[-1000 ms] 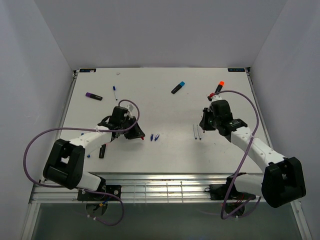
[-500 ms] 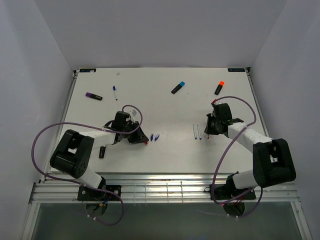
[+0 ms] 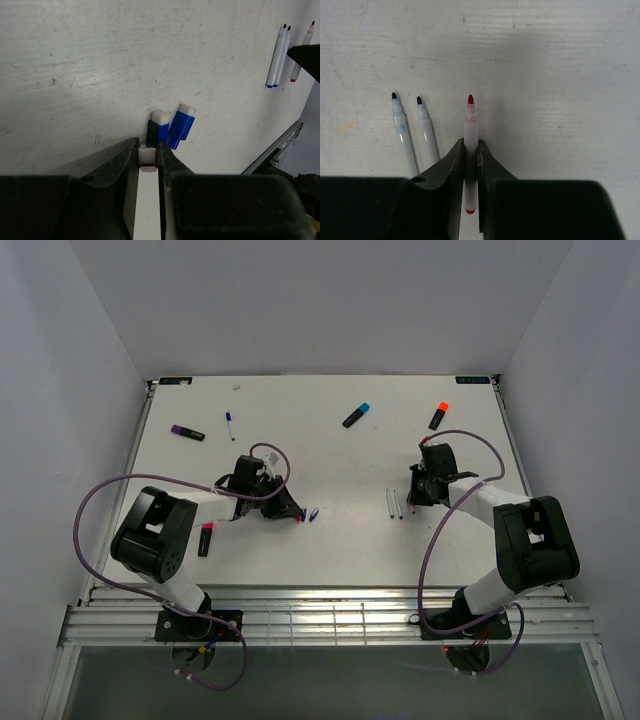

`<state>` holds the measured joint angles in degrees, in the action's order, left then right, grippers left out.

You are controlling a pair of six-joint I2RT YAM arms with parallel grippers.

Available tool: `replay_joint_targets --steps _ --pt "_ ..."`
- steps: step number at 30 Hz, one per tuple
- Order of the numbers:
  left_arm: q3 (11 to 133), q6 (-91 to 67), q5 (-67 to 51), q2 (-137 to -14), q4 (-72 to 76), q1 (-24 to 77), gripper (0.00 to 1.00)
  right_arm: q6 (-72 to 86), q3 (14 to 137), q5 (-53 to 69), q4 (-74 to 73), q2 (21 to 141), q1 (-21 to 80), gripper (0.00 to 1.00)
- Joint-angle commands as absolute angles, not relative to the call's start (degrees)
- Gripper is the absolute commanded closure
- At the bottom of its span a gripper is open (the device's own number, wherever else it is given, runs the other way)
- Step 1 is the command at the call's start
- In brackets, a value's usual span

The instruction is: Open the pen caps

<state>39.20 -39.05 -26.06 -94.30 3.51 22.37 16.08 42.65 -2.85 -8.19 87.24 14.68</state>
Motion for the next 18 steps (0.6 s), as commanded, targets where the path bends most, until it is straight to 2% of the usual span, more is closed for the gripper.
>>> replay_joint_targets --steps 1,8,12,18 --pt "40.78 -38.5 -25.4 -95.18 3.25 22.59 0.86 15.38 44.3 -3.25 -6.86 88.51 14.5 0.9" --pt "41.31 -37.97 -25.05 -95.89 2.72 22.59 0.76 15.21 43.86 -1.58 -5.71 89.65 14.5 0.78" --pt "40.52 -37.79 -24.96 -95.71 2.99 22.59 0.63 15.38 42.98 -1.06 -5.36 89.39 14.5 0.73" --pt "39.55 -37.79 -24.96 -95.62 3.6 22.59 0.53 15.03 41.92 -1.14 -5.1 88.95 14.5 0.64"
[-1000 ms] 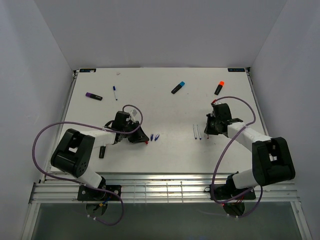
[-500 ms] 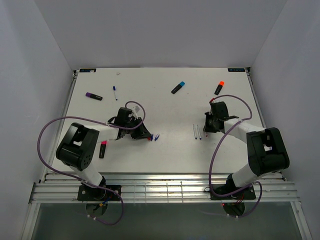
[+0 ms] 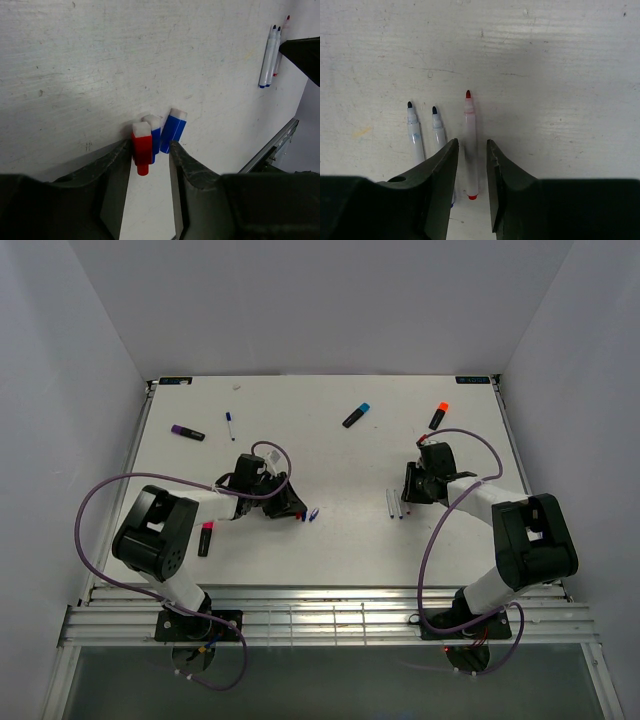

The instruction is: Open the pen caps

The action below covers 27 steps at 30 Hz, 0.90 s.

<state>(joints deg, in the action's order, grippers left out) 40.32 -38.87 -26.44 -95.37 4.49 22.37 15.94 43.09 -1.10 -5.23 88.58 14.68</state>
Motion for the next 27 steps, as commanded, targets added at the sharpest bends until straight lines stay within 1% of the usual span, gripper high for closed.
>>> replay_joint_targets --steps 1,7,12,20,24,27 --pt "39.46 -37.79 -25.13 -95.54 3.78 22.59 0.51 14.94 42.01 -1.14 -5.18 88.95 14.5 0.64" --pt "39.55 -37.79 -25.14 -94.84 3.78 22.5 0.44 14.68 43.06 -1.23 -6.24 88.24 14.5 0.63" --pt "39.73 -37.71 -23.3 -93.34 1.76 22.59 0.39 14.24 46.49 -2.54 -9.05 87.19 14.5 0.62" --pt "39.64 -35.42 -20.92 -89.13 0.26 22.59 0.37 14.24 51.59 -2.38 -11.25 85.25 14.5 0.62" --pt "40.52 -34.28 -19.69 -87.72 -2.99 22.59 0.37 14.68 53.78 -1.41 -11.43 84.64 14.5 0.62" --pt "40.17 -35.15 -19.51 -86.23 -2.73 22.59 0.37 14.77 56.15 -3.94 -11.51 85.6 14.5 0.62"
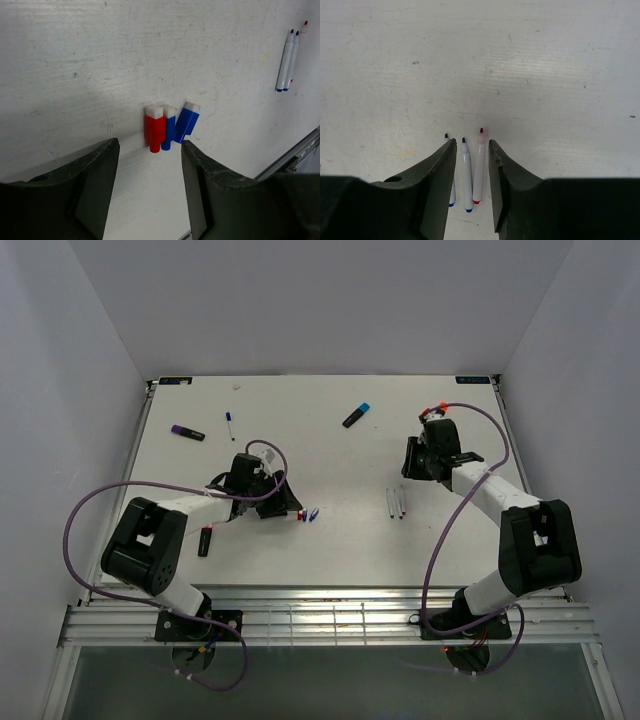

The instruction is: Open the pen caps

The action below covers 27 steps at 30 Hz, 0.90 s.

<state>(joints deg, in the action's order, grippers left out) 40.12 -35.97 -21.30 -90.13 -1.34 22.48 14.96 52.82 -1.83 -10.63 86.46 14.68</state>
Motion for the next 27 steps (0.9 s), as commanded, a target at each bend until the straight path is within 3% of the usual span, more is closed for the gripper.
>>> replay_joint_targets --steps 1,8,14,18,27 --pt "39.82 -35.77 -19.25 -85.79 -2.55 22.59 0.37 14.68 57.03 -4.91 -11.77 86.74 14.59 0.62" --pt "38.15 -36.3 -16.96 -79.47 -2.72 23.03 0.36 15.38 66.26 -12.65 -12.39 92.89 12.66 0.62" --pt "36.39 -38.32 -18.71 -75.42 -0.8 23.29 0.35 18.01 75.4 -13.89 -13.01 100.8 7.4 0.52" --pt "34.28 -40.25 -20.82 -73.05 3.16 24.08 0.35 18.46 83.74 -18.18 -14.32 108.09 5.8 0.38" --pt "33.49 -43.15 -20.92 -71.98 5.19 28.21 0.35 16.26 101.15 -21.44 -18.37 122.86 4.48 0.25"
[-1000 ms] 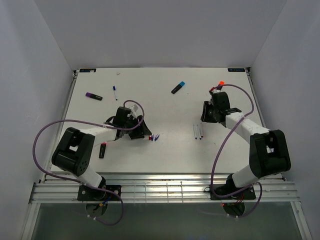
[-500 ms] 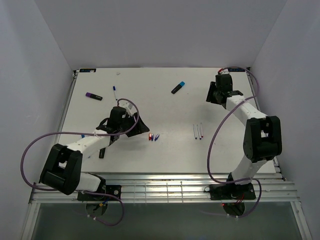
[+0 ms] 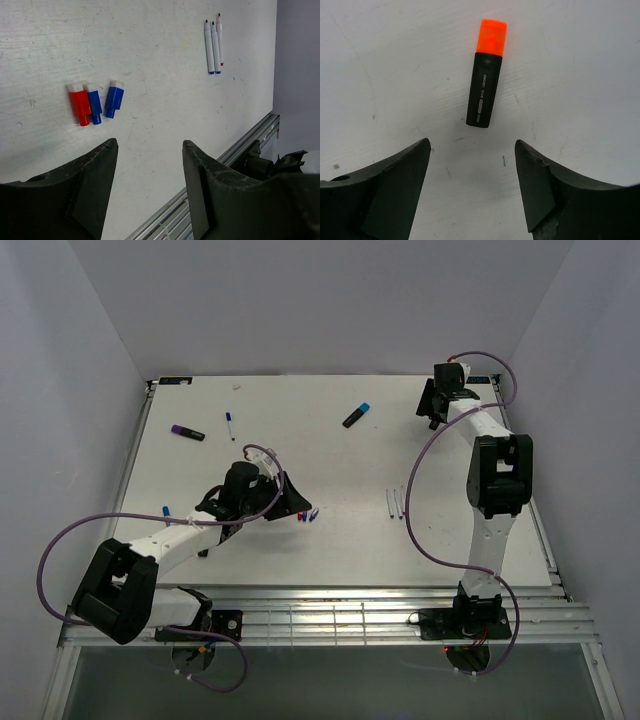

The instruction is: Open the pen caps

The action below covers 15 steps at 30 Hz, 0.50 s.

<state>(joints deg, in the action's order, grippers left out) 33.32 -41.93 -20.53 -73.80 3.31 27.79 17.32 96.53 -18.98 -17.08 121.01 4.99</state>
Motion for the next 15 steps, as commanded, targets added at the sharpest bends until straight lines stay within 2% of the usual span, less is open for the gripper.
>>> replay_joint_targets --steps 1,6,15 --pt "33.57 -43.24 -20.74 -72.24 5.19 28.3 0.35 15.74 101.95 -21.79 -18.2 124.44 4.48 0.24" --pt "34.8 -43.42 -21.45 -75.32 5.98 28.48 0.35 13.45 107.3 -23.11 -18.19 128.93 4.22 0.2" --pt "36.56 -43.42 -20.74 -77.87 6.59 28.65 0.35 12.04 113.81 -18.82 -18.19 136.93 2.81 0.21"
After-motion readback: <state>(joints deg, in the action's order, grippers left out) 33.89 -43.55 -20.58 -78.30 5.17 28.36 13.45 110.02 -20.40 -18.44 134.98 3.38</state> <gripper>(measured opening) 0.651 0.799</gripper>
